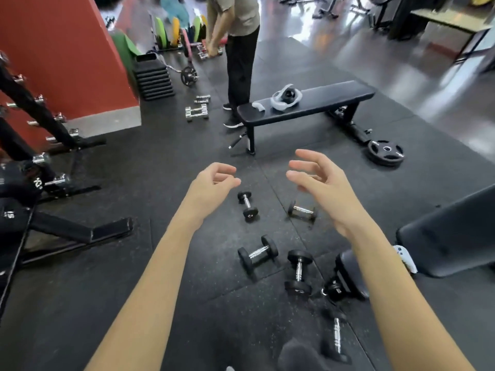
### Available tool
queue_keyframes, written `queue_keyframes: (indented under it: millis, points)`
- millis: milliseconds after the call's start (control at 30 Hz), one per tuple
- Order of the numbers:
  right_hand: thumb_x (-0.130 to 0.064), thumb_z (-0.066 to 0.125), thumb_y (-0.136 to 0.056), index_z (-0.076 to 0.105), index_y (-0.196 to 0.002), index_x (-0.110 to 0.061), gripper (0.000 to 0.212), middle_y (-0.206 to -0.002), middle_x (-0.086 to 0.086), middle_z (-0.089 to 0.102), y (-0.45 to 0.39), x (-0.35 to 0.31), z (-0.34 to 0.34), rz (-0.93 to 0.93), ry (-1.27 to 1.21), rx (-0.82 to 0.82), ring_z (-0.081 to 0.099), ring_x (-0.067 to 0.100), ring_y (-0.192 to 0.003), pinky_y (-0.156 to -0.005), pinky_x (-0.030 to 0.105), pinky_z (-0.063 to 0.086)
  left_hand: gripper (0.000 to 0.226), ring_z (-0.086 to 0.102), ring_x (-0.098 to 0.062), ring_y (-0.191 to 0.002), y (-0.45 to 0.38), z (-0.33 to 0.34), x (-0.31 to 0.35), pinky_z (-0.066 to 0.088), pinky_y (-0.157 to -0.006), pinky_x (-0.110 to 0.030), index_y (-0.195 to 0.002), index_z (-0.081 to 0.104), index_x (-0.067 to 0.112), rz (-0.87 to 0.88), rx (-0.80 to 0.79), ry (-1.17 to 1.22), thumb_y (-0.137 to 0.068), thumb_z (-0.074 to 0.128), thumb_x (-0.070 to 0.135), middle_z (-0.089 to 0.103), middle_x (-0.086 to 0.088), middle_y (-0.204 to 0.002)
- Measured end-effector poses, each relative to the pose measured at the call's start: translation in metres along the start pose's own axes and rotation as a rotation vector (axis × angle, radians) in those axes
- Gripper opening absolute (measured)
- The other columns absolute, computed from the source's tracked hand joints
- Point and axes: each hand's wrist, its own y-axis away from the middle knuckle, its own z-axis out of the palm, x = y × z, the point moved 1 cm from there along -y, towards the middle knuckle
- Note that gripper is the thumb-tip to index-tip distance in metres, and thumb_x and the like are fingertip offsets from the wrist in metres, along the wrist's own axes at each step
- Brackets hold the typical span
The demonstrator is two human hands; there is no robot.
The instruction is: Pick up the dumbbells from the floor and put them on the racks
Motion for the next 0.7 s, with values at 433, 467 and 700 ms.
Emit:
queue_keyframes:
  millis: [433, 467, 700]
  points:
    - [-0.045, 0.077, -0.077, 0.063, -0.129, -0.039, 0.054, -0.122, -0.012, 0.072, -0.166, 0.039, 0.058, 0.083, -0.096, 0.091, 0.067, 0.004, -0.111, -0.105, 0.045, 0.051, 0.022, 0.065, -0.002, -0.099, -0.188, -0.013, -0.023, 0.048, -0.078, -0.024, -0.102, 0.066, 0.042, -0.022, -0.12, -0.076, -0.081, 0.067, 0.034, 0.072, 0.018, -0.099]
    - [-0.045, 0.077, -0.076, 0.063, -0.128, -0.039, 0.054, -0.122, -0.011, 0.072, -0.185, 0.041, 0.058, 0.079, -0.112, 0.104, 0.067, 0.004, -0.11, -0.105, 0.045, 0.052, 0.021, 0.065, -0.003, -0.1, -0.206, -0.011, -0.021, 0.05, -0.082, -0.026, -0.101, 0.067, 0.041, -0.021, -0.134, -0.076, -0.082, 0.066, 0.033, 0.073, 0.018, -0.099]
    - [-0.05, 0.075, -0.077, 0.062, -0.127, -0.046, 0.052, -0.12, -0.016, 0.071, -0.292, 0.057, 0.05, 0.111, -0.134, 0.129, 0.067, 0.001, -0.109, -0.103, 0.042, 0.053, 0.021, 0.066, -0.004, -0.099, -0.318, 0.007, -0.003, 0.052, -0.09, -0.031, -0.106, 0.068, 0.038, 0.018, -0.153, -0.09, -0.086, 0.065, 0.03, 0.074, 0.018, -0.101]
